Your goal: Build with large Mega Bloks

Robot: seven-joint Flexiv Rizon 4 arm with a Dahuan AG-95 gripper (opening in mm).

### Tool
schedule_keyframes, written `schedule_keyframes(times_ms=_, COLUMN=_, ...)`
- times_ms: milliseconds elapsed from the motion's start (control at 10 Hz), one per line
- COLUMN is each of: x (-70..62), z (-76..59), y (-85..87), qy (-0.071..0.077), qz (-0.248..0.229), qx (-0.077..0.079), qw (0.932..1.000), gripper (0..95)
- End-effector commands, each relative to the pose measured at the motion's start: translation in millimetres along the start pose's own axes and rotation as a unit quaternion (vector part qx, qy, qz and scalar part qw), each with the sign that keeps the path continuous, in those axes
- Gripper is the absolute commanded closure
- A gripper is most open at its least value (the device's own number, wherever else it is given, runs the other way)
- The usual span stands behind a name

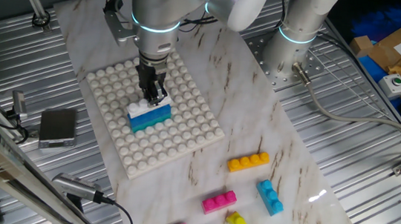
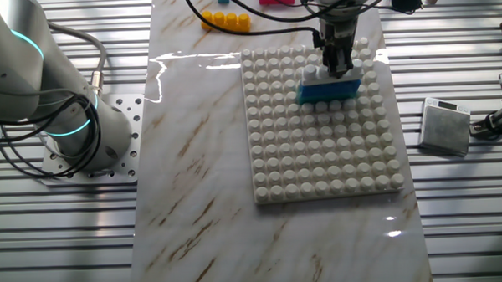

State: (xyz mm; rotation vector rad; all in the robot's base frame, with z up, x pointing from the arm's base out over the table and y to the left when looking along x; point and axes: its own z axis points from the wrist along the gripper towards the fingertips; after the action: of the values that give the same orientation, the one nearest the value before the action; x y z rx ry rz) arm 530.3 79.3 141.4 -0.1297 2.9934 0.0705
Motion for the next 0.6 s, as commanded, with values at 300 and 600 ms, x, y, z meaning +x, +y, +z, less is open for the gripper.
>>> schedule_keyframes(times_ms=300, x=-0.2, z=3.2, y=-0.9, qy=-0.005, qz=0.001, qx=0.0, qw=1.0, gripper=95.0)
schedule_keyframes(times_ms=600, x=-0.5, z=10.8, y=-2.8, qy=-0.011, qz=0.004, qx=-0.001, qw=0.9999, gripper=95.0)
